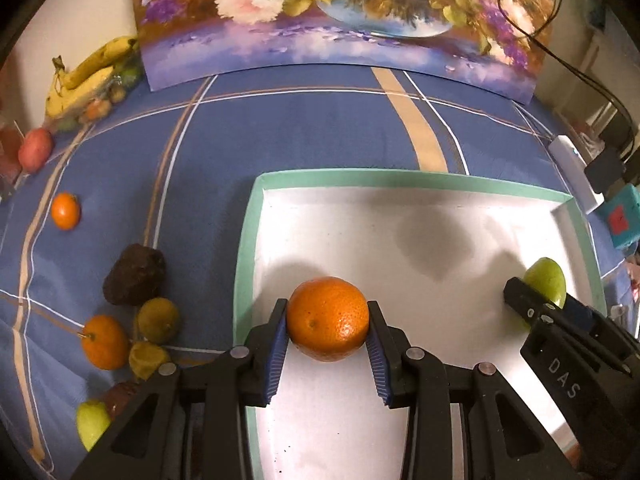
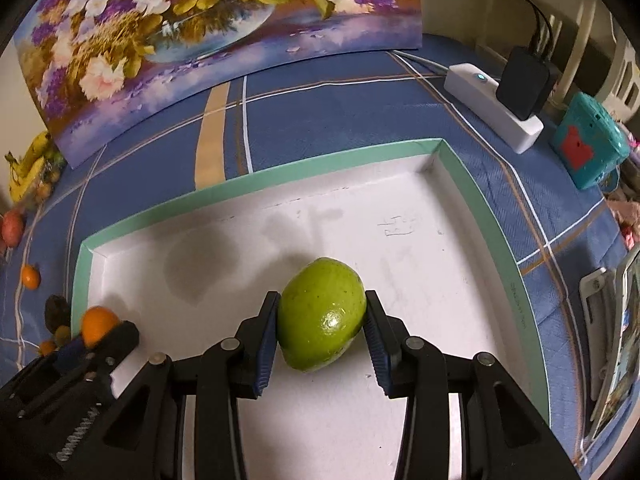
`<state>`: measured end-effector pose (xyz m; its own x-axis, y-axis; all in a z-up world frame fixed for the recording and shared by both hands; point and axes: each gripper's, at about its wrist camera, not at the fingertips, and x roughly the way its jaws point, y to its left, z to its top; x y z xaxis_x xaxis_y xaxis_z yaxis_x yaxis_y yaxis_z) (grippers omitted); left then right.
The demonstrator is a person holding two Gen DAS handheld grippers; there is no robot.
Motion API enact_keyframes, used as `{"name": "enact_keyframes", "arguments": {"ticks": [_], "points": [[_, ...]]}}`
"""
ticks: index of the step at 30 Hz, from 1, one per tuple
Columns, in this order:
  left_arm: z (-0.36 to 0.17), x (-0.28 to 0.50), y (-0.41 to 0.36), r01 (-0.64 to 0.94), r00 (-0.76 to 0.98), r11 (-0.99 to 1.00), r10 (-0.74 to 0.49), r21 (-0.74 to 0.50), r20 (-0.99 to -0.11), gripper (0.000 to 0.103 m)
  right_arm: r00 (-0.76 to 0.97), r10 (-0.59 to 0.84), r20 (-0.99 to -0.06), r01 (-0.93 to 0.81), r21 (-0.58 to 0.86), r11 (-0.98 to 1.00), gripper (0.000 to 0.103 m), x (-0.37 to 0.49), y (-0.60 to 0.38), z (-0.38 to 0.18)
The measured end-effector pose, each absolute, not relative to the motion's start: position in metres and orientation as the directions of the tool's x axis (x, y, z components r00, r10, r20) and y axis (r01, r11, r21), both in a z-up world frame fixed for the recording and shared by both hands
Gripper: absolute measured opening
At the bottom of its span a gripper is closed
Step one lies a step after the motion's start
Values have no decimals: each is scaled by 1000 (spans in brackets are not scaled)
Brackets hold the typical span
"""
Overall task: Organize fruits
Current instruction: 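Carry the tangerine with the left gripper while the right gripper carries the green fruit to the white tray, then open the left gripper over the tray while the right gripper releases the green fruit inside it, then withdraw both grippers from the tray back toward the row of fruits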
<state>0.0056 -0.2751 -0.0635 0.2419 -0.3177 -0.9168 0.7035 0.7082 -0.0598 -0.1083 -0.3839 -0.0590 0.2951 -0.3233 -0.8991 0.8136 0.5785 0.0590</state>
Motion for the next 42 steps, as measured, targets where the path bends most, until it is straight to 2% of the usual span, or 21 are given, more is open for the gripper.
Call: {"name": "enact_keyframes", "arguments": {"ticks": [12, 16, 19, 21, 22, 24, 25, 27, 29, 32, 36, 42], "points": [[-62, 10, -272, 693, 184, 715, -293, -87, -938, 42, 259, -341, -904, 799, 2, 602, 44, -106, -380, -59], [-52, 7, -268, 696, 181, 712, -303, -96, -936, 50, 260, -365, -894, 803, -9, 595, 57, -111, -380, -49], [-44, 8, -262, 685, 178, 721, -308, -107, -935, 53, 281, -368, -886, 805, 9, 593, 59, -118, -379, -37], [-38, 10, -255, 676, 180, 729, -310, -112, -934, 54, 286, -373, -883, 811, 17, 584, 62, -123, -379, -29], [-36, 10, -252, 673, 174, 729, -317, -122, -932, 54, 287, -374, -882, 814, 19, 580, 67, -126, -379, -27], [-31, 10, -245, 656, 173, 744, -315, -129, -933, 61, 290, -372, -882, 819, 28, 573, 73, -131, -379, -23], [-29, 11, -242, 650, 183, 751, -308, -120, -934, 70, 292, -370, -882, 821, 33, 570, 73, -134, -379, -21], [-24, 11, -233, 634, 196, 765, -301, -114, -933, 81, 289, -367, -884, 825, 36, 564, 74, -138, -377, -19], [-20, 13, -223, 617, 198, 778, -300, -119, -933, 89, 285, -367, -885, 824, 31, 566, 85, -145, -372, -17], [-17, 16, -209, 598, 241, 797, -283, -88, -928, 103, 280, -378, -882, 815, 10, 579, 85, -148, -363, -15], [-12, 23, -189, 554, 309, 832, -243, -33, -920, 103, 307, -383, -871, 796, 14, 606, 85, -148, -348, -11], [-6, 35, -155, 474, 342, 880, -216, -31, -915, 103, 347, -380, -857, 765, 25, 643, 86, -142, -324, -8]]}}
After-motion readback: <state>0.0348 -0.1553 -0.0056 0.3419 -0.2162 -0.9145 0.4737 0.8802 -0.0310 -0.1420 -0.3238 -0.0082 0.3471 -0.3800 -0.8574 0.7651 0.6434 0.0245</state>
